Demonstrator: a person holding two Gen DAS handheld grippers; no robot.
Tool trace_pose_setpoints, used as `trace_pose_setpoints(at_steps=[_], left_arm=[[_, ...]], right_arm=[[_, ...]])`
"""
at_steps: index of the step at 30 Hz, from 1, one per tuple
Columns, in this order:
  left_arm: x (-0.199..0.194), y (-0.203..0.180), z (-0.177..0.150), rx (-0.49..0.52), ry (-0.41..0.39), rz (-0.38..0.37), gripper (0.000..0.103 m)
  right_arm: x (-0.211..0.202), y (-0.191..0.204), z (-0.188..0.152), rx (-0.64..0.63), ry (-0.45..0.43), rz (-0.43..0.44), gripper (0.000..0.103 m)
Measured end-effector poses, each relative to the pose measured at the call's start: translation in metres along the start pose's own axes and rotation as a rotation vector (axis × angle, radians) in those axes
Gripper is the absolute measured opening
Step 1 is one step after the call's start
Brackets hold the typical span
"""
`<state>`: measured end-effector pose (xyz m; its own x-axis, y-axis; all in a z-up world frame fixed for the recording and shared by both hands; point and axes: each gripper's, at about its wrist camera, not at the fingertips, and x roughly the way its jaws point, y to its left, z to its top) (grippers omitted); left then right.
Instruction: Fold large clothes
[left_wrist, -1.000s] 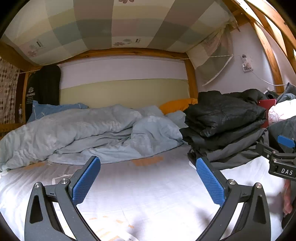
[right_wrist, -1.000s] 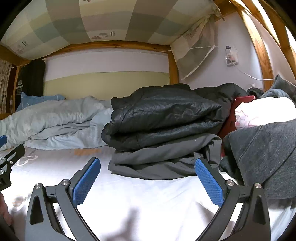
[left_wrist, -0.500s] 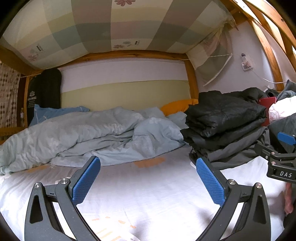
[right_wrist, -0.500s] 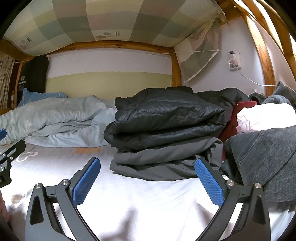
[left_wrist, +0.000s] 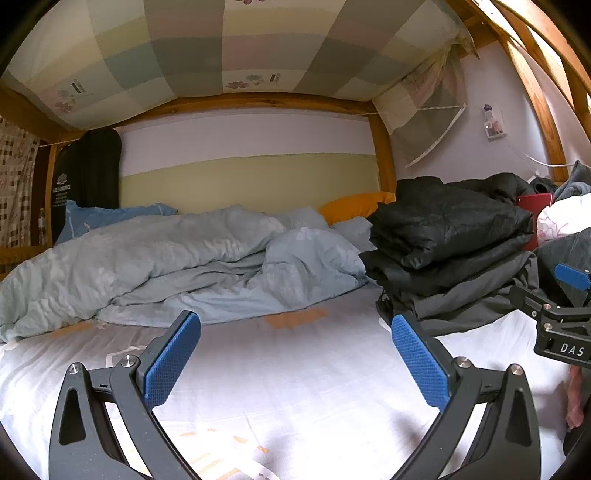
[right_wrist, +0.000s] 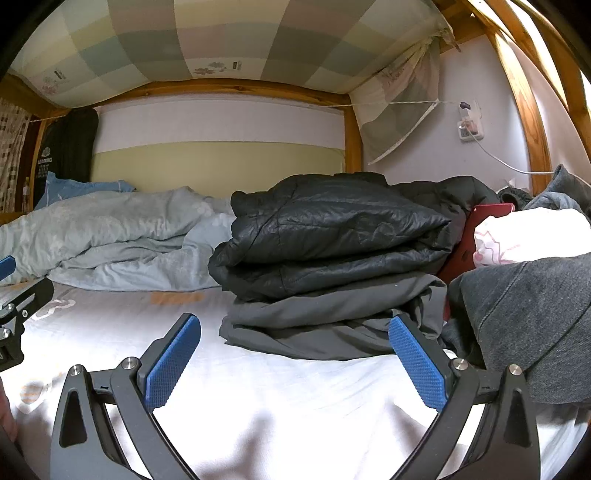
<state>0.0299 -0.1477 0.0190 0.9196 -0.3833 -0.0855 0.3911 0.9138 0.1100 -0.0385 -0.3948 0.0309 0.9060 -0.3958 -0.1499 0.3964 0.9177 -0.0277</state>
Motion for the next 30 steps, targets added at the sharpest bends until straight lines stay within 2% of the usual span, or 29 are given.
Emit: trace_pose_setpoints(at_steps=[30], left_arm=[[0.0052, -0.0017, -0.0027, 0.001, 0.02, 0.011, 0.103]], right_arm=[[-0.001, 0.0008, -0.0007, 0.008, -0.005, -0.003, 0.103]])
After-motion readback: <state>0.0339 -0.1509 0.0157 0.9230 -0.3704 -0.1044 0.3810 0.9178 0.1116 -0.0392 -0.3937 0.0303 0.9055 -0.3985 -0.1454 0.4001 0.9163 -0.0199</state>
